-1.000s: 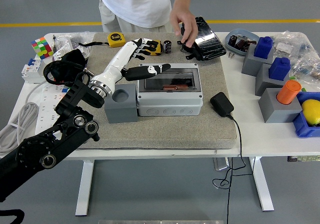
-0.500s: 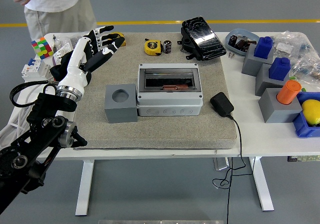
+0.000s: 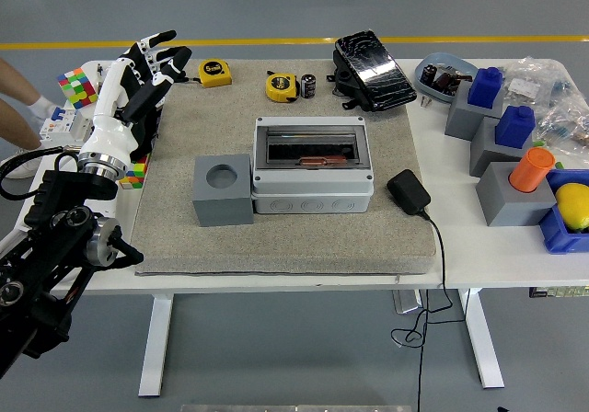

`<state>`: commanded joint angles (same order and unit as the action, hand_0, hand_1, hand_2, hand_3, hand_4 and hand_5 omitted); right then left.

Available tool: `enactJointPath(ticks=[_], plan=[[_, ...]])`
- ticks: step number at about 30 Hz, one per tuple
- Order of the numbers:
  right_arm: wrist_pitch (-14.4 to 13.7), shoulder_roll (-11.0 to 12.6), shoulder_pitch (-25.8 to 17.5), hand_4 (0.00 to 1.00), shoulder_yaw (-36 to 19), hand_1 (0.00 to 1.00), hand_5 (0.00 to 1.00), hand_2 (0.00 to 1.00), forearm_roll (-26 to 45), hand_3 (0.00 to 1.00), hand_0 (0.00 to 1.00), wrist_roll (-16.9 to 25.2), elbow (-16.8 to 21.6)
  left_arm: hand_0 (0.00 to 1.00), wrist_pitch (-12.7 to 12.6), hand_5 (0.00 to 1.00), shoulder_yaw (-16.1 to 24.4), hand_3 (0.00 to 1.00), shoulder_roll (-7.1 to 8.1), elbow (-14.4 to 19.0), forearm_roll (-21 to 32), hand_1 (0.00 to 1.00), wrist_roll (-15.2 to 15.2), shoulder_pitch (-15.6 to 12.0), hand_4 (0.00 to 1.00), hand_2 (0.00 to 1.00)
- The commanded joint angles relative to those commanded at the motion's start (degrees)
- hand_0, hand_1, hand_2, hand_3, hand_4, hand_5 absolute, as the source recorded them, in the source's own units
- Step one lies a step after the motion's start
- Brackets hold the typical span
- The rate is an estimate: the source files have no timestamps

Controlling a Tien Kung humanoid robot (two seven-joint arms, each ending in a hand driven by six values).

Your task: Fetch the battery,place it into the box,close the lid of the box

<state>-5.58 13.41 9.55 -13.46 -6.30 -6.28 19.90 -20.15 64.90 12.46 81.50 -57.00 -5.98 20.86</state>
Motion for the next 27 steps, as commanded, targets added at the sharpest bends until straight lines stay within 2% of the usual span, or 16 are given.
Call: enactJointPath(ticks=[5,11,12,17,18,23,24,27], plan=[[0.02,0.04,-0.86,0.998,-0.97,0.692,0.661,0.723,-0.17,0.766,0.642,-0.05,-0.16,0.668,0.48,0.481,0.40,0.750,-0.27,0.57,0.20,0.712,0.23,-1.01,0.992,0.683],[0.09,-0.39,-1.13,0.998,-2.04,0.692,0.661,0.723,-0.86,0.766,0.642,0.05,0.06,0.664,1.09,0.467,0.61,0.747,0.17,1.26,0.23,0.710,0.31,-1.81,0.984,0.682],[0.09,-0.42,-1.18,0.998,-2.04,0.692,0.661,0.722,-0.80,0.766,0.642,0.06,0.02,0.632,1.24,0.455,0.64,0.740,0.19,1.31,0.20,0.690,0.47,-1.89,0.975,0.669],[0.18,-0.27,-1.35,0.998,-1.55,0.692,0.661,0.722,-0.19,0.766,0.642,-0.09,-0.24,0.632,1.65,0.455,0.68,0.740,0.08,1.35,-0.07,0.690,1.16,-2.45,0.975,0.669],[0.17,-0.25,-1.35,0.998,-1.59,0.693,0.661,0.723,-0.10,0.766,0.642,-0.09,-0.29,0.589,1.69,0.455,0.74,0.734,0.04,1.35,-0.06,0.652,1.28,-2.59,0.975,0.652],[0.17,-0.26,-1.37,0.998,-2.22,0.693,0.661,0.723,-0.29,0.766,0.642,-0.07,-0.26,0.589,1.77,0.455,0.53,0.734,0.01,1.48,-0.08,0.652,1.69,-2.97,0.975,0.652],[0.17,-0.30,-1.38,0.998,-2.31,0.692,0.662,0.723,-0.30,0.766,0.642,-0.06,-0.26,0.547,1.84,0.458,0.43,0.729,0.01,1.49,-0.09,0.630,1.84,-3.01,0.974,0.626],[0.19,-0.44,-1.38,0.998,-2.44,0.692,0.662,0.723,-0.32,0.766,0.642,-0.06,-0.27,0.547,1.97,0.458,0.20,0.729,0.04,1.59,-0.13,0.630,2.03,-3.16,0.974,0.626]])
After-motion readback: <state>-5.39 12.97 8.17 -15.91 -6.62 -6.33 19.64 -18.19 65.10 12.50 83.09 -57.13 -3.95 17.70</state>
